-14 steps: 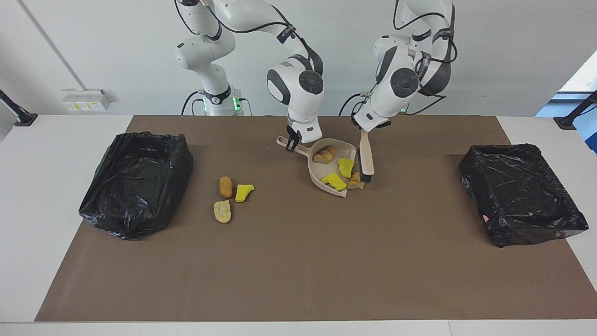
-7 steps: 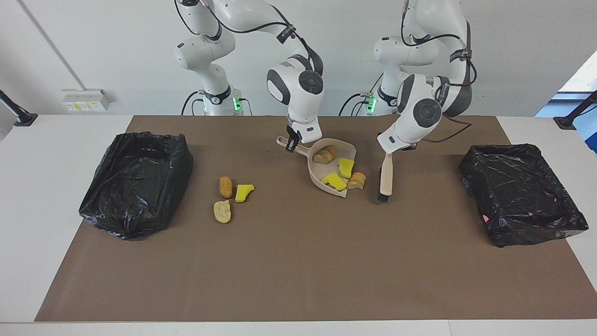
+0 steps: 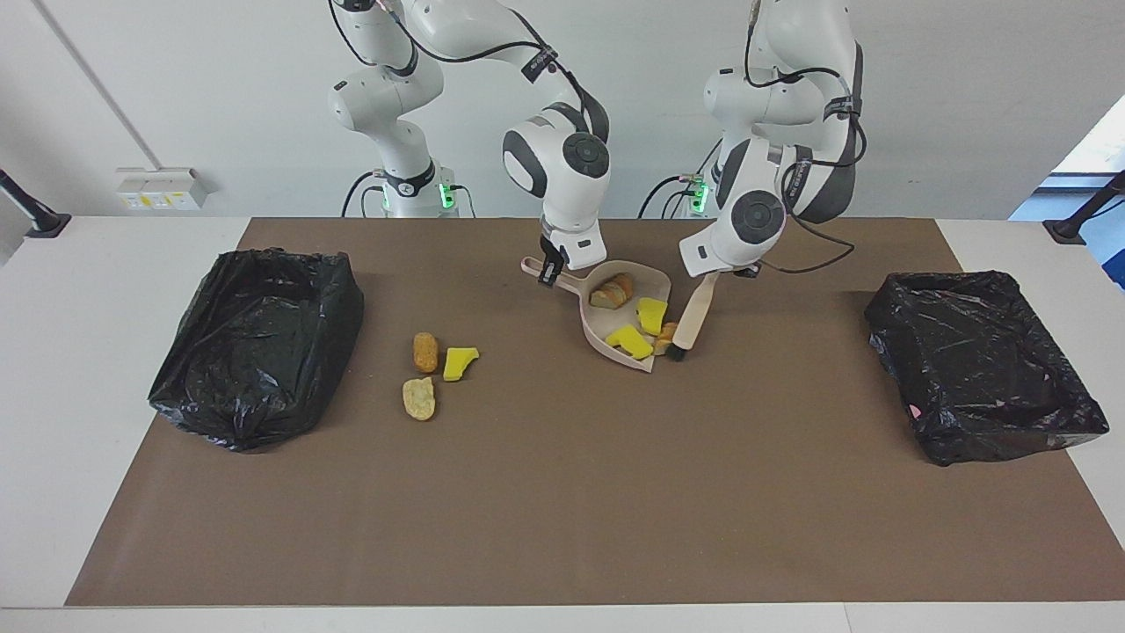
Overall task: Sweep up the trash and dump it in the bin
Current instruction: 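Push the remaining pieces into the dustpan with the brush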
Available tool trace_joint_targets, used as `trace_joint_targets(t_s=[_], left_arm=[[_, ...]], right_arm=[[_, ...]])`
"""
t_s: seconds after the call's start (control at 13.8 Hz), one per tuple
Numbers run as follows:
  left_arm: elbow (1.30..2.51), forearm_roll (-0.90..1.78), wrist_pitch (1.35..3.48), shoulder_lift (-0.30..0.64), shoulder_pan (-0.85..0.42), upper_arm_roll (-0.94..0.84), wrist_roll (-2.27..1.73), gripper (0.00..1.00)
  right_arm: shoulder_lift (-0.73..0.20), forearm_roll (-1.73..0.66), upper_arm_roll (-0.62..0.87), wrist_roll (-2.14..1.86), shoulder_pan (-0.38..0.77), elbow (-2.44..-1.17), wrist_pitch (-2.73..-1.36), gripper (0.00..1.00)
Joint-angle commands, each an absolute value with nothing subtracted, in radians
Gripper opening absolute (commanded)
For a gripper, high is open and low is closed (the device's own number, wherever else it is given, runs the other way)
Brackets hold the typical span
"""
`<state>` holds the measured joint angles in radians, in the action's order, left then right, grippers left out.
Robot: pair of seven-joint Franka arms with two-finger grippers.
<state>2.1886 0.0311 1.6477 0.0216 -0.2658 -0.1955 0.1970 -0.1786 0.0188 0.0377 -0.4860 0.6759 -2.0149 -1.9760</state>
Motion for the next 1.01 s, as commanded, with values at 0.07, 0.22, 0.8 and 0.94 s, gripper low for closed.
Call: trace_joint_targets(t_s=[0.07, 0.22, 0.8, 0.94], left_arm=[[2.168, 0.109, 1.591, 0.006, -0.327, -0.186, 0.204, 0.00], [2.158, 0.115, 1.594, 0.008, -0.327, -0.187, 0.181, 0.00], [2.105, 0.086, 1.560, -0.081, -0.275, -0.167, -0.118, 0.00], [2.105, 0.086, 1.559, -0.136, -0.230, -0.166, -0.143, 0.00]], right_arm=[[-0.161, 0.000, 0.043, -0.500, 0.670, -2.033, -1.982, 0.00], [-0.161, 0.000, 0.043, -0.500, 0.670, -2.033, -1.983, 0.00], [-0.161, 0.000, 0.041, -0.506, 0.664, -2.026, -1.982, 0.00], [-0.150, 0.000, 0.041, -0.511, 0.655, -2.023, -1.982, 0.00]])
